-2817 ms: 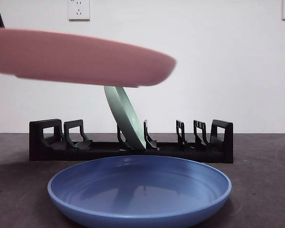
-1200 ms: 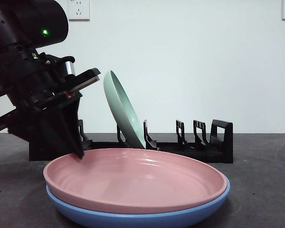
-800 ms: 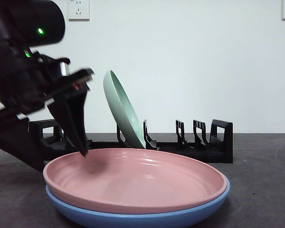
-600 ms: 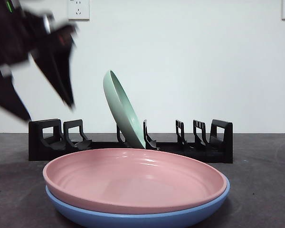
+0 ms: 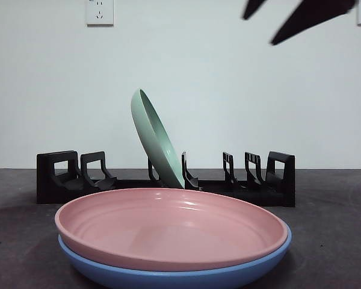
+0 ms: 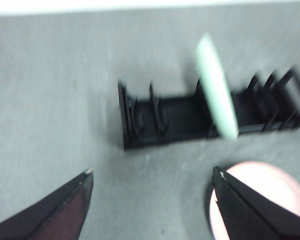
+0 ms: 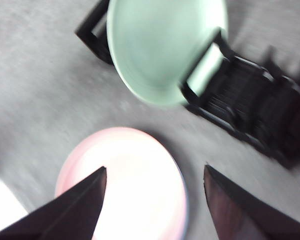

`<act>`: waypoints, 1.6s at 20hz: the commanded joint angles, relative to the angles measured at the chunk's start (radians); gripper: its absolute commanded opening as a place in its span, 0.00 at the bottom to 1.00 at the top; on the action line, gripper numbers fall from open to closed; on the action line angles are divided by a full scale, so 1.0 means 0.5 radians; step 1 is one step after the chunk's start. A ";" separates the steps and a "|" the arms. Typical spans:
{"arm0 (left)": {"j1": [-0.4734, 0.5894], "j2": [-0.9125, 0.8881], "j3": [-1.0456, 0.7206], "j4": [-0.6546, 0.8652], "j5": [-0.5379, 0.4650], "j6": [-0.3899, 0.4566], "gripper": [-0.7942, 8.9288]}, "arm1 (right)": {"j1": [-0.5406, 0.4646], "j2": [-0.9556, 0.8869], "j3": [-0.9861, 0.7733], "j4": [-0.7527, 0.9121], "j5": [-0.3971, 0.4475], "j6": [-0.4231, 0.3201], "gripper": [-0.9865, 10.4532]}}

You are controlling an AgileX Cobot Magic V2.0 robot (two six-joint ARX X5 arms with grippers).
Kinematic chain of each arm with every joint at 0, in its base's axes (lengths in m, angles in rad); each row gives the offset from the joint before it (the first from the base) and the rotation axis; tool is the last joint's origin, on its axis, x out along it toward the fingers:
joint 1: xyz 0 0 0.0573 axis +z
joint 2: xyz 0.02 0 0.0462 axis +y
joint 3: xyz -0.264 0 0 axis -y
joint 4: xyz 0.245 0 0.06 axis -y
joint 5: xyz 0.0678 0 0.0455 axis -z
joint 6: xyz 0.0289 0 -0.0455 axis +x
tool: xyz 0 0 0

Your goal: Place the plate

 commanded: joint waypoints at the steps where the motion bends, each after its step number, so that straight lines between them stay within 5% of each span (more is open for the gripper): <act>1: -0.008 -0.025 0.047 0.001 -0.012 0.018 0.47 | 0.056 0.247 0.248 0.016 -0.023 0.072 0.35; 12: -0.008 -0.058 0.047 -0.009 -0.012 0.018 0.47 | 0.229 1.188 1.121 0.092 -0.060 0.262 0.35; 22: -0.008 -0.053 0.047 -0.008 -0.012 0.020 0.47 | 0.267 1.471 1.146 0.394 -0.163 0.435 0.35; 26: -0.008 -0.053 0.047 -0.009 -0.012 0.020 0.47 | 0.282 1.472 1.146 0.452 -0.163 0.440 0.20; 32: -0.008 -0.053 0.047 -0.009 -0.012 0.020 0.47 | 0.291 1.472 1.146 0.439 -0.163 0.441 0.19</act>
